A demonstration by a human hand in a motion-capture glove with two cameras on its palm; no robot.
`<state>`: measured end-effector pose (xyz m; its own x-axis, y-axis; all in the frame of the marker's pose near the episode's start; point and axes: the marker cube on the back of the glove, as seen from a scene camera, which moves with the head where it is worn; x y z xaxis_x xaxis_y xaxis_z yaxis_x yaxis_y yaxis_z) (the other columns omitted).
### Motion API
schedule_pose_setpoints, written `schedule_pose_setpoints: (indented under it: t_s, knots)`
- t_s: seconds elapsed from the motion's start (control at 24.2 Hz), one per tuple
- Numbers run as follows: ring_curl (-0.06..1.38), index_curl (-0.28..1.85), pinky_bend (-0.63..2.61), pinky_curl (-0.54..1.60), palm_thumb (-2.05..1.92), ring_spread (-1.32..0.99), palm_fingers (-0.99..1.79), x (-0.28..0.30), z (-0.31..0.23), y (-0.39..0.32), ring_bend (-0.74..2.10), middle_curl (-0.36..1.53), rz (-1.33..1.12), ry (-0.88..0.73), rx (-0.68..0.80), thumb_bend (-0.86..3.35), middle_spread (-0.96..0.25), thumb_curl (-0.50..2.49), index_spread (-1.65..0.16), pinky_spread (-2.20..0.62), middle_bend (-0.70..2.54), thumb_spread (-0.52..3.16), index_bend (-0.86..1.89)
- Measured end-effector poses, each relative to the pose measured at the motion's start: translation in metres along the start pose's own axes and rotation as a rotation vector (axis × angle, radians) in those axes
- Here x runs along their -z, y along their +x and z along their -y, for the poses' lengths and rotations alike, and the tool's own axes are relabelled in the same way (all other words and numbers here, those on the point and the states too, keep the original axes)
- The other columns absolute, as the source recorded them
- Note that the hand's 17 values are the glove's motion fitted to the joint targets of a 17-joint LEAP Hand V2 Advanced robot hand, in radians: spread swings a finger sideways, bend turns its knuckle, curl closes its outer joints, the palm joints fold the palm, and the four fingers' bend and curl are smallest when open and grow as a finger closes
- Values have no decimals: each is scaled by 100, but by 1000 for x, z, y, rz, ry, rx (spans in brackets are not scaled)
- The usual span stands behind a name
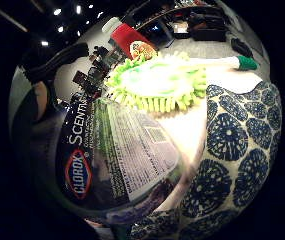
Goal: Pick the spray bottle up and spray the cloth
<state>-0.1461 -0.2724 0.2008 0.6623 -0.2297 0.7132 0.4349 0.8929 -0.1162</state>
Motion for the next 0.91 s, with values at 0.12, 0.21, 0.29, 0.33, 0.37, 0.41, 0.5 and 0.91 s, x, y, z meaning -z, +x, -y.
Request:
schedule_pose_setpoints:
  t_s: [0.12,0.21,0.29,0.33,0.37,0.41,0.5,0.91]
  knots:
    - [48,60,38,45,107,-21,123,1,1,0,57,51,10,-7,-7,-3,-13,79,-28,-15,45,28,19]
    - [48,60,38,45,107,-21,121,3,-1,0,57,51,18,-24,-13,-3,-13,79,-28,-15,44,29,18]
    - [48,59,38,45,107,-20,119,3,-5,-1,57,51,22,-49,-20,-3,-13,79,-28,-14,43,30,17]
    - [48,58,37,45,107,-20,117,4,-8,0,58,51,19,-62,-28,-3,-13,78,-28,-13,43,32,15]
    - [48,57,35,44,106,-20,112,4,-11,1,59,51,16,-73,-38,-4,-13,78,-27,-11,42,34,13]
    - [48,54,32,43,105,-19,102,5,-15,2,58,51,17,-82,-51,-5,-12,77,-26,-8,42,38,8]
    - [49,49,32,45,100,-16,58,10,-22,1,56,48,26,-87,-73,-5,-10,75,-29,-1,32,51,-3]
    - [35,39,25,37,81,-4,-1,58,-65,-46,31,41,-344,-232,-28,-6,-6,65,-34,10,22,78,12]
